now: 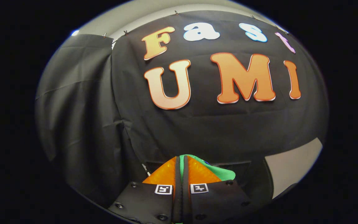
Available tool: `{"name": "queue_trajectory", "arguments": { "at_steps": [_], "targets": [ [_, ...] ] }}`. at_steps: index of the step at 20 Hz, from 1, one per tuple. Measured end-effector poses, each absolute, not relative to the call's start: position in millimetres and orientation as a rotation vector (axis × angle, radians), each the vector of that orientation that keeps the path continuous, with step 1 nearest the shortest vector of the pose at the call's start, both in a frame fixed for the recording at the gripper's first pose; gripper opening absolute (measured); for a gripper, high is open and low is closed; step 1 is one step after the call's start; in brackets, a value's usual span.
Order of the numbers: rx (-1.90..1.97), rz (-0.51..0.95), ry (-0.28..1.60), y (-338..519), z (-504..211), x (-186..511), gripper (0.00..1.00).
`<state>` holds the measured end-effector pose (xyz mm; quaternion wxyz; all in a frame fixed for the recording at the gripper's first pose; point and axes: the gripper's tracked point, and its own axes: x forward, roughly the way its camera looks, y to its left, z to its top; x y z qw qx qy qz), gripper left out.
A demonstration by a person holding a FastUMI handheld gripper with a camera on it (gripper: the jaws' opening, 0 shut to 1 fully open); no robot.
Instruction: Put the clothes into the washing machine and then close the washing machine lid.
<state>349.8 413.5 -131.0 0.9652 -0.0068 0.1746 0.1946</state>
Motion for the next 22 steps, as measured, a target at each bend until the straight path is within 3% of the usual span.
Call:
{"name": "queue_trajectory", "arguments": {
  "at_steps": [16,22],
  "targets": [
    [-0.007,0.268,0.870,394,-441,317,0.08],
    [0.015,0.200,0.983,386,-495,322,0.08]
  ]
}}
